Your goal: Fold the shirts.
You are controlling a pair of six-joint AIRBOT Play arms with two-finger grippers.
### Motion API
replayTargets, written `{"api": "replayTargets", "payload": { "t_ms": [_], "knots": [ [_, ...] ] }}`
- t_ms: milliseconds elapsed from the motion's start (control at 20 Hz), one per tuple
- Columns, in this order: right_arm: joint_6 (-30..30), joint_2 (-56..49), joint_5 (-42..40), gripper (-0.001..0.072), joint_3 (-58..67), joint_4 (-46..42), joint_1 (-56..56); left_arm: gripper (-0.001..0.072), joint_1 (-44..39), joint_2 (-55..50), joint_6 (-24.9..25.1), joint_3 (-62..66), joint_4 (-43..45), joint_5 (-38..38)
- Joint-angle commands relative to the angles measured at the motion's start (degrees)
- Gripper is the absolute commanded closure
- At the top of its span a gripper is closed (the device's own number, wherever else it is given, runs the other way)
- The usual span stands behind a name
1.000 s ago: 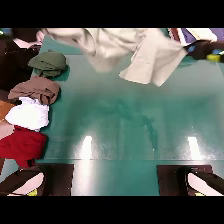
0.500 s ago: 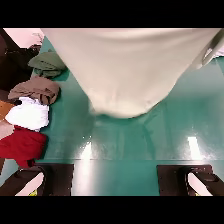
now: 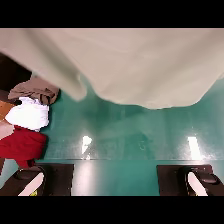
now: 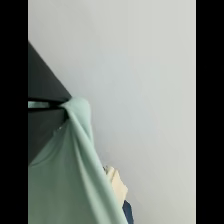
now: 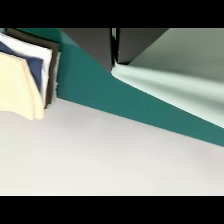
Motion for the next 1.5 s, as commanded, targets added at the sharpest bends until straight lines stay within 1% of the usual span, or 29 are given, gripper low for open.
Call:
{"api": "replayTargets", "payload": {
  "t_ms": [0,100,300,400,500,600,700,800,900,1000,1150,1200,1250,1300,1400,1450],
  "knots": [
    [0.31,-3.65,6.64,0.07,7.58,-0.15,-4.13,0.0682,0.04,0.7,-5.38,1.62,0.96,-3.85],
    [0.87,-10.01,12.35,0.0701,14.01,-0.09,-4.98,0.0682,0.04,0.46,-7.5,-2.84,2.93,-6.16],
    [3.32,-26.53,21.03,0.0701,21.66,-0.33,-0.2,0.0682,0.04,0.44,-11.82,-22.4,10.29,-5.29],
    [4.26,-34.88,23.47,0.07,22.34,-0.57,1.99,0.0681,0.04,-1.2,-12.87,-33.24,10.91,-4.87],
    [5.7,-42.84,24.5,0.07,22.29,-3.43,4.33,0.0681,0.04,-5.38,-12.9,-41.64,10.91,-3.72],
    [5.73,-49.62,23.61,0.07,22.25,-6.67,6.47,0.0681,0.04,-11.41,-12.55,-46.93,10.93,1.07],
    [5.86,-55.3,20.41,0.07,22.25,-7.26,7.74,0.0681,0.04,-19.39,-12.5,-47.78,10.62,6.82],
    [6.93,-59.63,17.07,0.07,22.25,-7.23,8.55,0.0681,0.04,-26.64,-12.44,-47.76,7.89,13.11],
    [8.59,-63.08,14.38,0.07,22.25,-7.15,8.81,0.0681,0.04,-32.22,-10.91,-47.76,4.74,17.62],
    [10.08,-65.79,12.9,0.0699,22.25,-7.08,8.81,0.068,0.04,-36.0,-11.04,-47.76,3.67,20.41],
    [10.93,-68.24,10.93,0.0696,22.25,-6.51,8.81,0.0677,0.04,-37.99,-11.52,-47.76,3.69,21.49],
    [10.95,-68.67,10.29,0.0652,22.27,-4.83,8.72,0.0519,0.04,-37.97,-11.52,-47.69,3.69,21.49],
    [11.08,-68.78,9.53,0.0448,22.27,-3.26,8.28,0.0267,0.07,-37.94,-11.52,-47.23,3.69,20.7],
    [11.17,-68.72,9.14,0.0359,22.34,-1.49,7.87,0.019,0.42,-37.86,-11.56,-46.29,3.74,18.93],
    [11.21,-68.0,12.02,0.0358,23.58,2.62,6.16,0.0189,2.6,-37.86,-12.24,-41.68,3.76,10.08],
    [11.19,-67.14,14.95,0.0359,23.82,4.07,5.25,0.0189,4.52,-37.81,-12.79,-38.71,3.74,3.21]
  ]
}}
